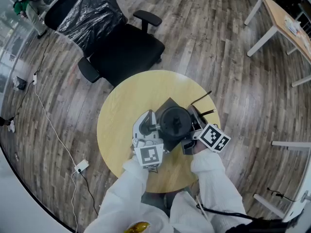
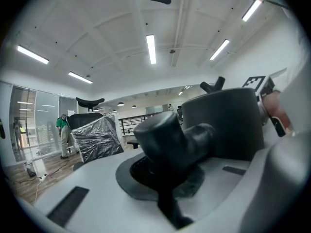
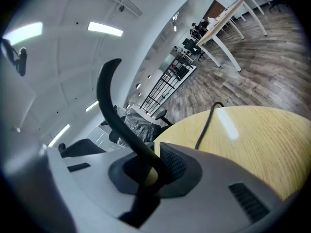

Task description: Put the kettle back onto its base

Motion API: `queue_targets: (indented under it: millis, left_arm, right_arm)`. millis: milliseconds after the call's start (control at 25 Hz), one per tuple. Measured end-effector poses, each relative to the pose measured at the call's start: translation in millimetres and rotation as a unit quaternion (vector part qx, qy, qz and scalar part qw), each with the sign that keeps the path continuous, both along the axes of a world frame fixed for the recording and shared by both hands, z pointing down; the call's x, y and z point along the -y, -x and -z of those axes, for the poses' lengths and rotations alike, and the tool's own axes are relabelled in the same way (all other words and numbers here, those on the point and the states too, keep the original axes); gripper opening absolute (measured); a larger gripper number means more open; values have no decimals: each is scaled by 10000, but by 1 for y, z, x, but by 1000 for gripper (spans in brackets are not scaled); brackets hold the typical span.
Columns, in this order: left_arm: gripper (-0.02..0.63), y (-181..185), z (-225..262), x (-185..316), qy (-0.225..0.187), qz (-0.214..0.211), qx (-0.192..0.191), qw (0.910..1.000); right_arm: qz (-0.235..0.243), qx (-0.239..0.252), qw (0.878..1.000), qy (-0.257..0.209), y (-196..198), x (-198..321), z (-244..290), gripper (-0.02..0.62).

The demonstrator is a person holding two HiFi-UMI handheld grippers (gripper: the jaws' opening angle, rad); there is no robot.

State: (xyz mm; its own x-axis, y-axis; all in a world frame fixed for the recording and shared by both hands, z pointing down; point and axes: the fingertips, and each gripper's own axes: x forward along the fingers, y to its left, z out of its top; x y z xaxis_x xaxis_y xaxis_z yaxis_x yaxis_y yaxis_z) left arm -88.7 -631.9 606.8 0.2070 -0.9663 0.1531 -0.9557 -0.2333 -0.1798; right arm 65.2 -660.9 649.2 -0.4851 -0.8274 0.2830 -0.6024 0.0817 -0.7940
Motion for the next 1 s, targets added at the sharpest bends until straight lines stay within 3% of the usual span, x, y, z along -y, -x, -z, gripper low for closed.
queue_targets:
  millis: [280, 480, 680, 1000]
  left_arm:
    - [-2, 6, -27, -7, 429, 35, -57, 9991]
    - [41, 13, -25, -14, 412, 356, -226, 9983]
    - [77, 19, -19, -30, 391, 807, -623, 9940]
    - [89, 19, -27, -46, 485, 784, -606, 9939]
  right_arm:
    - [96, -24, 9998, -166, 1, -3, 3, 40]
    - [-21, 91, 9997, -215, -1, -8, 5, 41]
    - [-293, -100, 9992, -265, -10, -20, 0, 74]
    - [-330, -30, 9989, -319, -13, -44, 2, 75]
